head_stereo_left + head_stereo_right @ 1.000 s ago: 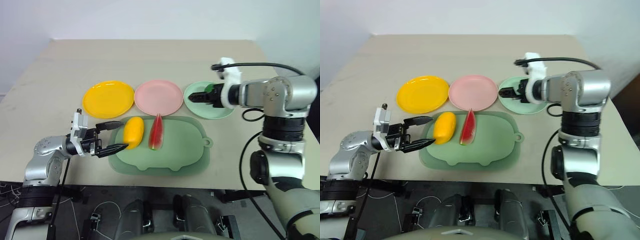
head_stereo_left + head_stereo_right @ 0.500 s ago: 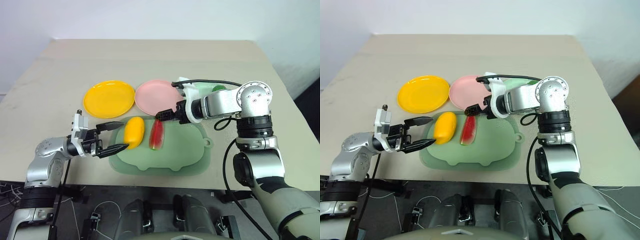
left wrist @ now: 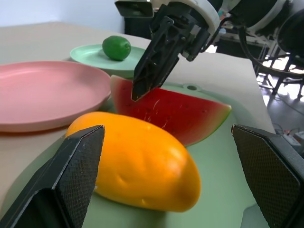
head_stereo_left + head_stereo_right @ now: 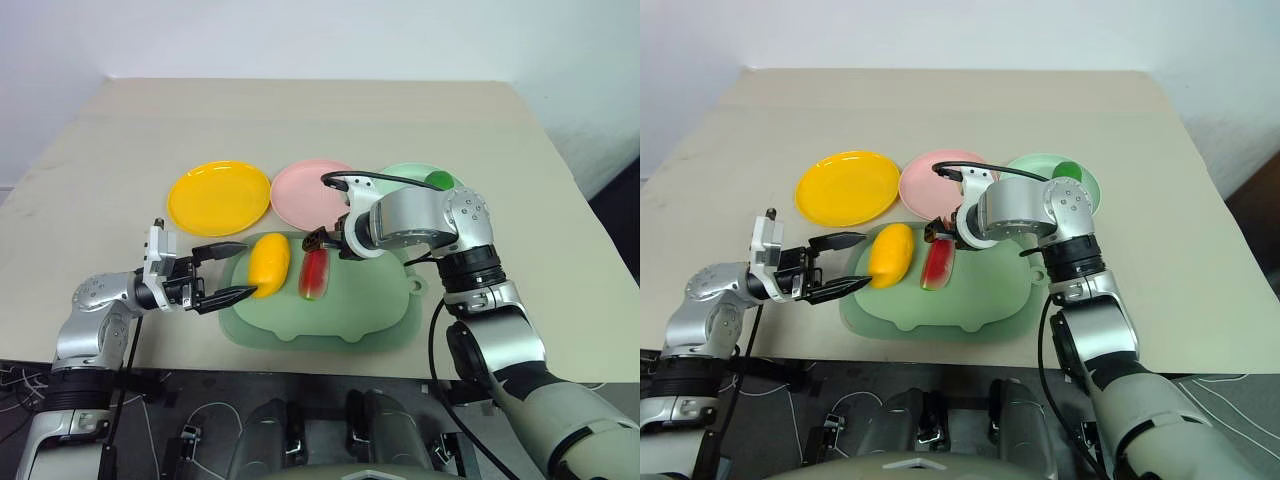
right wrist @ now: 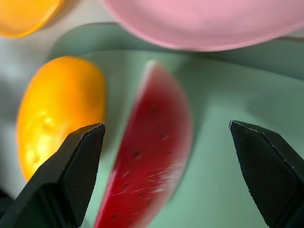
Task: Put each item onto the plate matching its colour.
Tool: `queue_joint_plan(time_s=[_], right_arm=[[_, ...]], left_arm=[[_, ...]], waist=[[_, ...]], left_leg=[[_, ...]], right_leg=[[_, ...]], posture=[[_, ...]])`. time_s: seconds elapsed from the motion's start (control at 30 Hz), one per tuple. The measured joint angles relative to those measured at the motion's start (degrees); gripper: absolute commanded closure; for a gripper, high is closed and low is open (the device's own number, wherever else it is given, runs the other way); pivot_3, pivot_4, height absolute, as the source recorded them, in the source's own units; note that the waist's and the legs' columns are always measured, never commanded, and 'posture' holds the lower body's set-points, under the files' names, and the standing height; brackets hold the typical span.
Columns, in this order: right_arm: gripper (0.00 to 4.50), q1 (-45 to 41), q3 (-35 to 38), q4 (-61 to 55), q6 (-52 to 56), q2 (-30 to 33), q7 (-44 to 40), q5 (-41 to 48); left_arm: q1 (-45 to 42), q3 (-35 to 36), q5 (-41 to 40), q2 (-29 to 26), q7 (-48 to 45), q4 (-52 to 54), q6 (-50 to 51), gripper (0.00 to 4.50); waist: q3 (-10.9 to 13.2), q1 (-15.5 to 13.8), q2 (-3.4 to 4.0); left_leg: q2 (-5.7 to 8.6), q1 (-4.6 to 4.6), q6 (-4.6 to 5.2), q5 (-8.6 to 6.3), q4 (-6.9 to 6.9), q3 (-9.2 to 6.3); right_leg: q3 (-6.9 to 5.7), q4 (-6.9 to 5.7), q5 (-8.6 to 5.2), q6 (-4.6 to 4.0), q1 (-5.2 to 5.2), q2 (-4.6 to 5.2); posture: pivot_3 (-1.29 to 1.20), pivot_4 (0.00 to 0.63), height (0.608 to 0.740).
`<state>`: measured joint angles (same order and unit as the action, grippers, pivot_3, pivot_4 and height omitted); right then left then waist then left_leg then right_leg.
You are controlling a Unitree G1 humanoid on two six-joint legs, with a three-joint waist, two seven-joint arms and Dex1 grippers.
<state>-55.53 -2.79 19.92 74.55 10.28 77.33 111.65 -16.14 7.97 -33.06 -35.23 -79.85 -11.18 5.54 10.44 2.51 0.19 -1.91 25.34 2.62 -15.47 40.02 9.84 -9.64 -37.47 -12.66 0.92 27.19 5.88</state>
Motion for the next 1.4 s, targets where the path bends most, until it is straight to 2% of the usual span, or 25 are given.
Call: queue_joint_plan(time_s=[0.17,0.33,0.6,0.93,1.07,1.4], right_arm=[[0.05,1.1,-1.4,-0.8,1.3,-0.4,1.6,0.5],[0.05,1.1,-4.2,-1.6,4.3,1.2,-1.0,0.7],[0.05,-1.0,-10.8,-1.6,8.3,5.5,-9.5,0.6],[0.05,-6.6,-22.9,-2.2,11.5,12.7,-22.7,0.1],[0.05,-8.7,-25.7,-4.3,13.9,12.5,-28.9,-5.8],[0.05,-10.5,-24.6,-6.9,17.0,8.8,-43.2,-23.0]], left_arm=[[0.1,-0.1,0.0,0.5,0.0,0.0,0.0,0.00],[0.7,-0.1,0.1,0.5,0.0,0.0,-0.3,0.00],[0.9,-0.1,0.1,0.6,0.1,0.0,-0.4,0.00],[1.1,-0.1,0.2,0.6,0.1,-0.5,-1.3,0.00],[1.1,-0.1,0.3,0.6,0.1,-0.6,-1.5,0.00],[1.1,-0.1,0.7,0.6,0.1,-1.2,-1.6,0.00]], waist=[[0.0,0.0,0.00],[0.0,0.0,0.00],[0.0,0.0,-0.01],[0.0,0.0,-0.02],[0.0,0.0,-0.01],[0.0,-0.1,-0.01]], left_leg=[[-0.01,-0.01,0.03,0.01,0.00,0.00],[-0.01,0.00,0.03,0.01,0.00,-0.01],[-0.01,-0.02,0.04,0.01,0.00,-0.01],[-0.02,0.00,0.07,0.00,0.00,-0.01],[-0.03,0.01,0.07,0.00,-0.01,-0.01],[-0.02,0.02,0.08,-0.01,-0.01,-0.01]], right_leg=[[0.01,0.00,0.00,0.00,0.00,-0.01],[0.02,0.01,0.00,0.00,0.00,-0.01],[0.02,0.02,0.00,0.01,0.00,-0.01],[0.02,0.05,0.00,0.00,0.01,0.00],[0.02,0.05,0.00,0.01,0.03,0.00],[0.01,0.08,0.00,0.01,0.02,0.01]], posture=[[0.00,0.150,0.696],[0.00,0.150,0.696],[0.00,0.150,0.696],[0.00,0.150,0.696],[0.00,0.150,0.696],[0.00,0.150,0.696]])
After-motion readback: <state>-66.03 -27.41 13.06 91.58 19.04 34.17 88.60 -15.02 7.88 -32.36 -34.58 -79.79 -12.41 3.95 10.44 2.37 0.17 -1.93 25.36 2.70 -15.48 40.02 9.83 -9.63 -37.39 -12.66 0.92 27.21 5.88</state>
